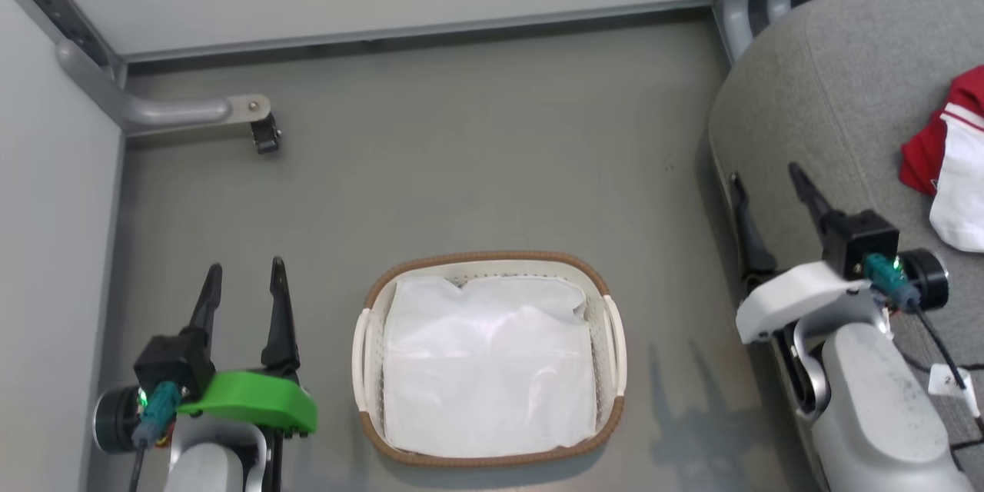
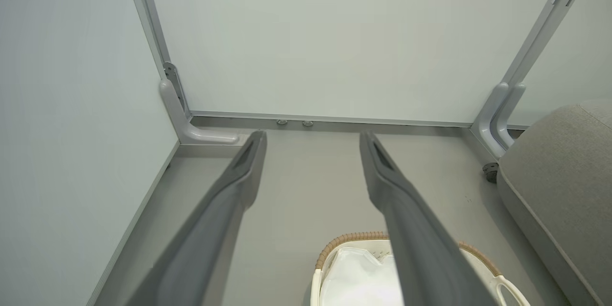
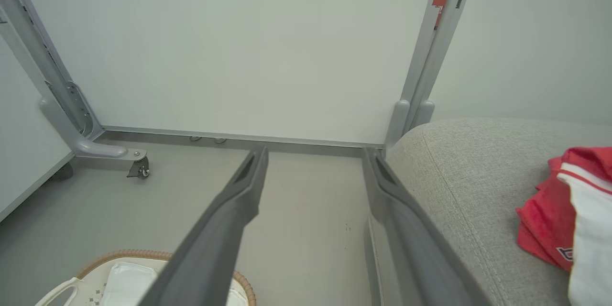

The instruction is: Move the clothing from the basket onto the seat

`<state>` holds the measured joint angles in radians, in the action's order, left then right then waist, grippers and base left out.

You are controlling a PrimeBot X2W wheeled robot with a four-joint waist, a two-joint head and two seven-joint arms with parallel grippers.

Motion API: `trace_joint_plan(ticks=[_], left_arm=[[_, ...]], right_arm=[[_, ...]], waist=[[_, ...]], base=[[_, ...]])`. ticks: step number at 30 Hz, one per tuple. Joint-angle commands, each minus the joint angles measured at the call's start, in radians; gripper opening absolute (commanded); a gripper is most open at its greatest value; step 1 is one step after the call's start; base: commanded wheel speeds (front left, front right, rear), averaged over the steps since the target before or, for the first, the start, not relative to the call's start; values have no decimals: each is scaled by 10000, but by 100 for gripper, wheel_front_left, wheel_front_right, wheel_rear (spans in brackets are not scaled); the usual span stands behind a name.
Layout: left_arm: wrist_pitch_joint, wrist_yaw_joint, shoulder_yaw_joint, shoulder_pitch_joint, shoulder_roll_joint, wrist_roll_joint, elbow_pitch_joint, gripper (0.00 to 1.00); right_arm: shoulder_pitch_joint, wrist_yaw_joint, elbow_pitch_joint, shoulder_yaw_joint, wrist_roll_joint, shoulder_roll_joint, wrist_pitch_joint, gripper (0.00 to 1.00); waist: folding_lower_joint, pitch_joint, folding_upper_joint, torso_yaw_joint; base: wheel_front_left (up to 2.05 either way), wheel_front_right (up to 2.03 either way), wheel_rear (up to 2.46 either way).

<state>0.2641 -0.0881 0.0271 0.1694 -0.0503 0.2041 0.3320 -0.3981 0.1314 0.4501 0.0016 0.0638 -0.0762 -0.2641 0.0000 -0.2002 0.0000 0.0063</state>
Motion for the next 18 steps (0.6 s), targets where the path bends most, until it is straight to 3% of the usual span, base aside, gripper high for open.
trace_joint_plan(ticks=[1,10,18], left_arm=[[2,1,-66,-247,-19,-35,38,100],[2,-60,-240,-1338,-19,51,179,100],[2,-19,-254,-1892,-19,380,88,100]], right_arm=[[319,-15,-52,-41,108,-9,-4,100],[1848,-15,-8,-80,283,183,-4,100],[2416,-15,47,20,350,221,-4,100]], waist=[[0,438,0,206],[0,1555,0,184],[0,1877,0,188]], base=[[0,0,0],[0,0,0],[0,0,0]])
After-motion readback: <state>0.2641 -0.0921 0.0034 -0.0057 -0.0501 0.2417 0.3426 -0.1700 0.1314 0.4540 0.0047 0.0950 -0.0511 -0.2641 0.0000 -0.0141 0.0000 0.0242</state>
